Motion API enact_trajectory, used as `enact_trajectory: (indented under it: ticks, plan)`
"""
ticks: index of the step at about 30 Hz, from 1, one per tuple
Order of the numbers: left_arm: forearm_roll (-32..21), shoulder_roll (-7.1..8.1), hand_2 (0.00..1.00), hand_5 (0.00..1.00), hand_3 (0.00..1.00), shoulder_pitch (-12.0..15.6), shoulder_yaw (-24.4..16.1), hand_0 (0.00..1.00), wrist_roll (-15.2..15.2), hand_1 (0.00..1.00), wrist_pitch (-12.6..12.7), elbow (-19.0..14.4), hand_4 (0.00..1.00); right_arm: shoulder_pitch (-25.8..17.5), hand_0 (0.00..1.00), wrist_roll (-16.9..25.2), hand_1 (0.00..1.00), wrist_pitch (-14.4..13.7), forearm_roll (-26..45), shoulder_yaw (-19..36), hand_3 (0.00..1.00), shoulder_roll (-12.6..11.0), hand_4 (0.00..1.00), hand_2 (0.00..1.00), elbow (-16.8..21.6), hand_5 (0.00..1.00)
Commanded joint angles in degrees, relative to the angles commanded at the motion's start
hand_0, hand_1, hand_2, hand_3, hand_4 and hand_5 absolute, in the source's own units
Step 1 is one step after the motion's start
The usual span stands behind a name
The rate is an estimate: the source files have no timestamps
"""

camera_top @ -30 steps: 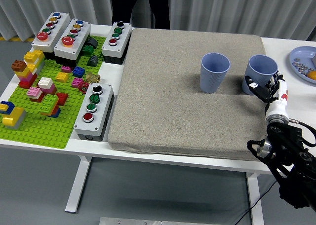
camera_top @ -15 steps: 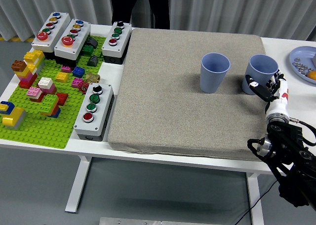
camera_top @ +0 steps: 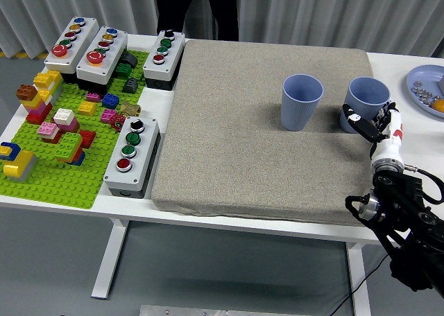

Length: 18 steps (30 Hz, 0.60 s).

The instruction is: Pick cup pour cup place

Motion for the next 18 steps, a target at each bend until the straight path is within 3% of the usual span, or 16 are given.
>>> enact_trajectory:
  ticks: [10,11,18]
  plan:
    - [0.02,-0.01,0.847,0.959,0.765,0.03,-0.04,0.754,0.02,0.809,0.02,0.00,0.512,-0.02,0.870,0.10,0.737,0.00,0.10,0.10,0.742,-0.05,0.852,0.701,0.09,0.321]
    - [0.03,0.00,0.847,0.959,0.765,0.04,-0.05,0.754,0.02,0.809,0.02,0.00,0.512,-0.03,0.821,0.08,0.655,0.00,0.05,0.08,0.654,-0.06,0.749,0.562,0.10,0.201]
    - [0.03,0.00,0.847,0.961,0.764,0.07,0.01,0.754,-0.01,0.809,0.00,0.00,0.513,-0.05,0.814,-0.08,0.647,0.00,-0.01,0.09,0.643,-0.05,0.749,0.554,0.06,0.201]
